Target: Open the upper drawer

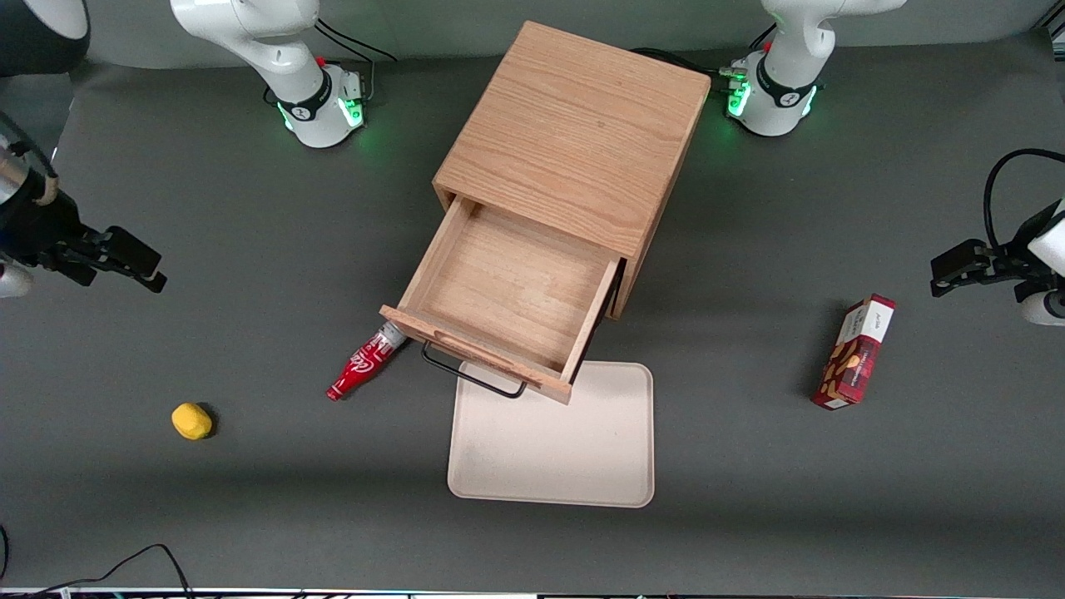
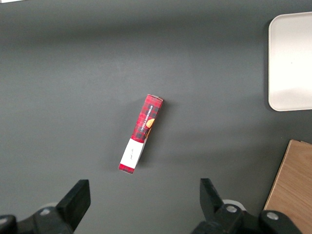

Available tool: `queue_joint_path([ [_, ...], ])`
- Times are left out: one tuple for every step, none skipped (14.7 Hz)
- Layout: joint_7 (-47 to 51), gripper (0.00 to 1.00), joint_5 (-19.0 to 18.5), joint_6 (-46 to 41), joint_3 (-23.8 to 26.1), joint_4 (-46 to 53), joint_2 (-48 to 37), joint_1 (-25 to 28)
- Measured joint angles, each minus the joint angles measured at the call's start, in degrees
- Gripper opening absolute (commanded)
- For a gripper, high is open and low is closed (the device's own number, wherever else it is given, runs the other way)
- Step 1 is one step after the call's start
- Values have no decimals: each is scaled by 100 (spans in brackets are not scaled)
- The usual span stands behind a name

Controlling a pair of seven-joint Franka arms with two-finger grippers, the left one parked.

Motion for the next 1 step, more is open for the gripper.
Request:
queue_joint_path([
  [0, 100, 9, 1, -52, -25, 12, -5],
])
